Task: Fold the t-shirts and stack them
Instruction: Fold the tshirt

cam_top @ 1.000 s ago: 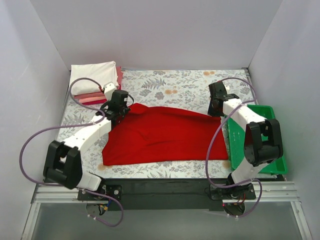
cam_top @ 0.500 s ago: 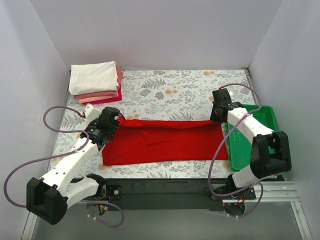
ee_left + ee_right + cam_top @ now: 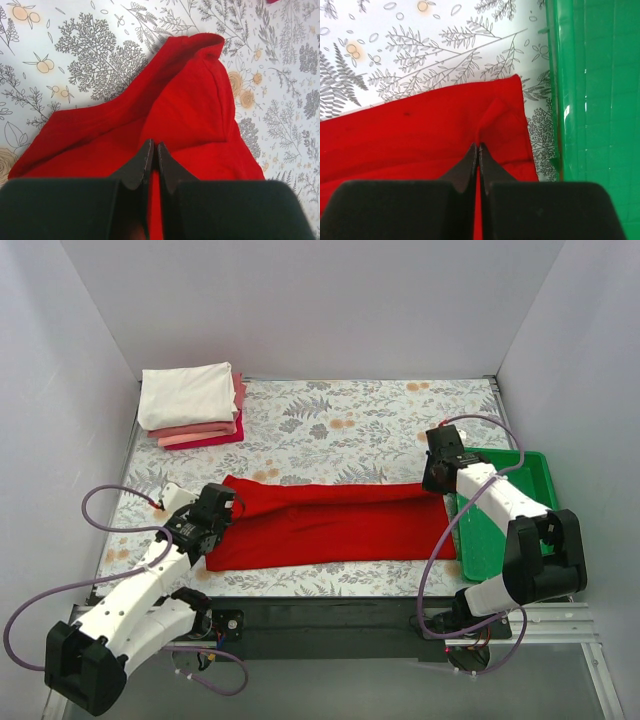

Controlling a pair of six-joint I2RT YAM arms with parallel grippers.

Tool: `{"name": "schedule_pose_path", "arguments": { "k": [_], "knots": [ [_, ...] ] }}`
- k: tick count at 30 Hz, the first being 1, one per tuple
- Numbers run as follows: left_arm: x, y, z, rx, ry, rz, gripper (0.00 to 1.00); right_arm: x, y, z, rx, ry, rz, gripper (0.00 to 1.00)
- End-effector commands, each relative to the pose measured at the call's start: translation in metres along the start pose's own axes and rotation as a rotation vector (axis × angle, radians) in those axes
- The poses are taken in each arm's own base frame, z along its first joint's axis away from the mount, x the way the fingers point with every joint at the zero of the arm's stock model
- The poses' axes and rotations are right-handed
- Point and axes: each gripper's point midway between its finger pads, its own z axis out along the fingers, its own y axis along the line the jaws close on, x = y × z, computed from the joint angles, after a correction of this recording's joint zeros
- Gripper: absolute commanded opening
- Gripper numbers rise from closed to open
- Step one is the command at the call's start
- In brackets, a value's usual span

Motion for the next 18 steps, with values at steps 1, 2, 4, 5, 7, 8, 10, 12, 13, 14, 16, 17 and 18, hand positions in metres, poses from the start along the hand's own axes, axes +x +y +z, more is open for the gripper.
{"name": "schedule_pose_path", "arguments": {
  "k": [1,2,4,5,7,8,10,12,13,14,16,17,18],
  "knots": [
    [0.002,0.011,-0.002,-0.013,0.002,-0.044,0.00,0.002,-0.002,-0.001,-0.004,-0.013,-0.008,0.01],
    [0.004,0.012,-0.002,-0.008,0.011,-0.046,0.00,0.004,-0.004,0.000,0.000,-0.012,-0.010,0.01],
    [0.014,0.020,-0.001,-0.018,0.044,-0.046,0.00,0.011,-0.007,0.001,0.004,-0.003,-0.009,0.01],
    [0.017,0.022,-0.001,-0.022,0.057,-0.050,0.00,0.013,-0.008,0.001,0.005,-0.004,-0.009,0.01],
    [0.022,0.030,-0.001,-0.038,0.075,-0.066,0.00,0.020,-0.011,0.002,0.014,0.005,-0.012,0.01],
    [0.023,0.038,-0.002,-0.062,0.076,-0.061,0.00,0.021,-0.012,0.002,0.015,0.003,-0.012,0.02],
    [0.022,0.045,-0.003,-0.088,0.066,-0.089,0.00,0.027,-0.015,0.003,0.023,0.013,-0.015,0.04],
    [0.021,0.055,-0.005,-0.125,0.064,-0.091,0.00,0.030,-0.017,0.003,0.032,0.015,-0.015,0.12],
    [0.020,0.056,-0.007,-0.131,0.064,-0.102,0.07,0.032,-0.019,0.003,0.034,0.016,-0.013,0.14],
    [0.020,0.059,-0.009,-0.145,0.070,-0.096,0.16,0.033,-0.020,0.002,0.037,0.015,-0.010,0.19],
    [0.020,0.060,-0.012,-0.145,0.079,-0.099,0.34,0.035,-0.021,0.000,0.036,0.010,-0.005,0.27],
    [0.021,0.062,-0.015,-0.150,0.092,-0.096,0.38,0.034,-0.021,-0.001,0.033,0.005,-0.003,0.36],
    [0.021,0.060,-0.017,-0.140,0.098,-0.096,0.41,0.034,-0.021,-0.002,0.030,0.002,-0.004,0.37]
  ]
}}
